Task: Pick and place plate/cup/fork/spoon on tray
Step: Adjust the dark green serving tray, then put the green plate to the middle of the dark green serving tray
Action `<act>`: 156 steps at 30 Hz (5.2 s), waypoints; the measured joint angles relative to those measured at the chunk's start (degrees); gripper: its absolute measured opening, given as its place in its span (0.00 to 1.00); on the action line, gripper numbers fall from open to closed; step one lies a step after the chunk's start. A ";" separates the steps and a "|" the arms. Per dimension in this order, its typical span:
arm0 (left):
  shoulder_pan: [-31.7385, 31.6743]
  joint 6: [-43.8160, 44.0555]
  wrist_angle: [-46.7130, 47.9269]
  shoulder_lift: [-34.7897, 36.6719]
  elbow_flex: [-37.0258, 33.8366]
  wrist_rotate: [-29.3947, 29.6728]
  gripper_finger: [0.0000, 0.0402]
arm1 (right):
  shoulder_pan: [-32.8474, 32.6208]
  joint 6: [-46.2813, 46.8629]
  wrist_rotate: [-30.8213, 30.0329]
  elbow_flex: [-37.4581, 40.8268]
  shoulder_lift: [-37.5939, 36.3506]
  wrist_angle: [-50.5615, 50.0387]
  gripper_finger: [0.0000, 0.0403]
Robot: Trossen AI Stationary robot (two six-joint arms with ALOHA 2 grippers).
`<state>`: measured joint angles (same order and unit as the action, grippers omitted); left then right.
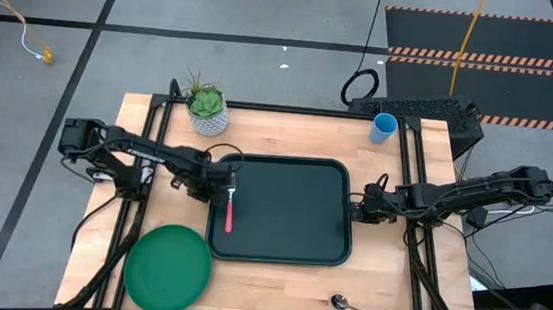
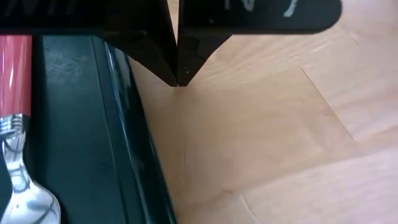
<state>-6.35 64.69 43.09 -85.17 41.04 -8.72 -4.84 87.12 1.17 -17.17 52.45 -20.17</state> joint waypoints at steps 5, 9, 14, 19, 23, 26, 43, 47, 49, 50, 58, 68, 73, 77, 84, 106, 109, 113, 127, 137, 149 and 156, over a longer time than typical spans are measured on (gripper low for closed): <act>-1.46 -0.49 -0.27 0.00 0.00 0.76 0.02 | 0.00 -0.79 0.17 0.00 0.00 0.36 0.00; -2.51 -0.32 -2.58 0.00 0.00 0.76 0.01 | 0.00 -0.81 0.21 0.00 0.00 0.40 0.00; -3.01 0.70 -5.75 0.00 0.00 -0.03 0.01 | 0.00 -0.81 0.39 -0.02 0.00 0.21 0.00; -3.38 0.78 -5.67 0.00 0.00 0.14 0.02 | 0.00 -0.81 0.42 -0.02 0.00 0.35 0.00; -4.39 0.54 -5.62 0.00 0.00 0.30 0.01 | 0.00 -0.81 0.46 -0.02 0.00 0.61 0.00; -5.25 0.46 -5.59 0.00 0.00 0.78 0.01 | 0.00 -0.94 0.44 -0.02 0.00 1.15 0.00; -6.45 -2.66 2.44 0.53 0.00 -0.25 0.03 | 0.04 0.07 -4.09 -0.07 -0.04 5.29 0.00; -6.42 -3.20 4.83 1.99 0.00 0.07 0.03 | 0.07 1.63 -4.20 -0.11 -0.07 5.44 0.00; -6.42 -3.01 4.84 3.02 0.00 0.78 0.04 | 0.07 1.59 -4.15 -0.11 -0.07 5.41 0.00; -6.43 -2.72 4.90 3.59 0.00 1.19 0.04 | 0.07 1.59 -4.09 -0.11 -0.07 5.39 0.00; -6.31 -1.55 8.11 9.30 0.02 0.33 0.04 | -0.08 -0.56 0.53 -0.11 -0.09 4.86 0.00; 1.26 -12.35 16.86 24.32 3.25 -6.51 0.04 | -0.15 -7.29 5.06 -0.11 -3.90 3.52 0.00; 9.99 -17.49 20.79 27.25 4.70 -8.49 0.04 | -0.15 -9.72 5.07 -0.11 -5.22 2.96 0.00; 19.23 -25.47 20.64 26.69 4.60 -7.64 0.04 | -0.15 -10.02 4.97 -0.11 -5.19 2.89 0.00; 28.99 -34.11 22.44 22.22 4.52 -1.69 0.22 | -0.15 -9.86 4.94 -0.11 -5.20 3.20 0.00; 32.25 -26.33 7.37 19.67 -9.65 -7.02 0.41 | -0.15 -5.30 4.94 -0.09 -5.20 5.78 0.00; 32.21 -25.48 5.63 19.67 -11.07 -10.27 0.25 | -0.15 -4.79 4.94 -0.09 -5.20 5.80 0.00; 32.21 -26.15 5.58 19.85 -11.14 -14.35 0.04 | -0.15 -4.32 4.84 -0.09 -5.20 5.78 0.00; 31.78 -13.34 6.60 21.53 -5.77 -19.60 0.02 | -0.15 -5.85 3.17 -0.07 -5.18 5.31 0.00; 28.16 11.80 6.27 21.53 1.26 -2.40 0.02 | -0.15 -9.11 3.21 -0.07 -5.18 5.45 0.00; 19.55 28.97 -6.65 17.75 1.57 6.21 0.02 | -0.13 -12.02 3.37 -0.07 -5.20 5.82 0.00; 15.92 32.18 -15.38 10.82 1.62 5.98 0.02 | -0.13 -15.12 5.13 -0.07 -5.85 6.32 0.00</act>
<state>9.56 96.88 27.71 -74.34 42.65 -2.74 -4.97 71.99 6.30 -17.23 46.60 -13.85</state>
